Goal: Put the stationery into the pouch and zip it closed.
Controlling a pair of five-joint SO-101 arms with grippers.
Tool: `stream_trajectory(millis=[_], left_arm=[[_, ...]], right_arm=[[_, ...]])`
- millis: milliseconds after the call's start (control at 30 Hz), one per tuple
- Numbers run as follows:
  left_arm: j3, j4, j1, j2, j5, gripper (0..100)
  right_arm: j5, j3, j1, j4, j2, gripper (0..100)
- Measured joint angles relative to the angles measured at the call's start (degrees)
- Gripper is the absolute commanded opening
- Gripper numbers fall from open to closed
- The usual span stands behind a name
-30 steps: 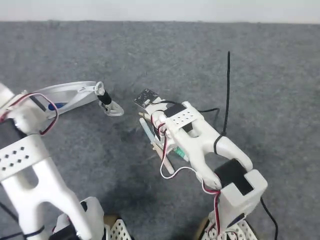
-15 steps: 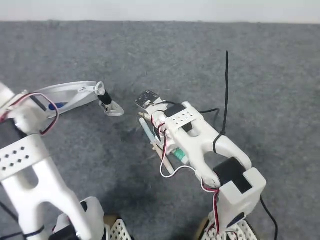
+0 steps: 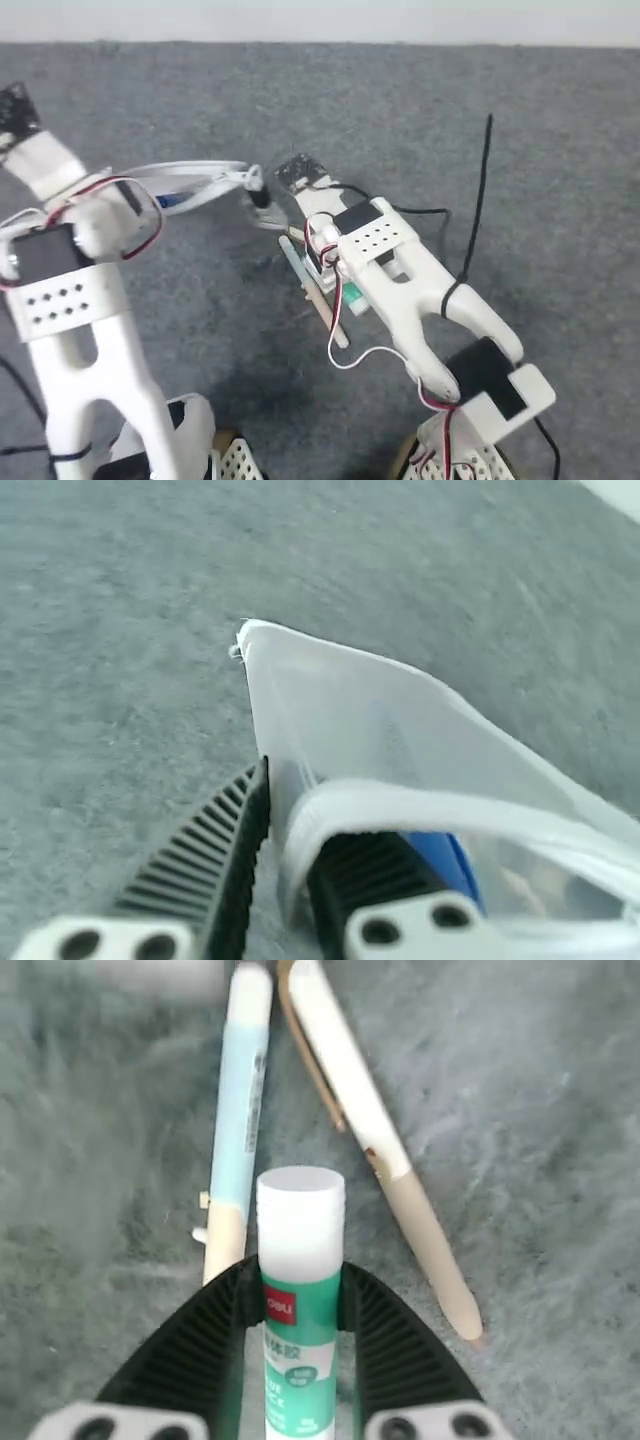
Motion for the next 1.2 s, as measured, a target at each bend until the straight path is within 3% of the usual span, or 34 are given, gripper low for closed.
stream_trajectory(millis=[500, 967, 1200], left_arm=[[0.00, 1.93, 7.74, -0.26, 0.00, 1], [4.84, 2.20, 12.04, -6.77, 0.00, 1], [4.84, 2.20, 12.04, -6.77, 0.00, 1]], right_arm=[[-3.43, 0.09, 0.44, 0.00, -1.93, 0.6], [-5.80, 5.01, 1.14, 0.09, -16.97, 0.6], [-5.80, 14.42, 2.37, -8.00, -26.55, 0.6]])
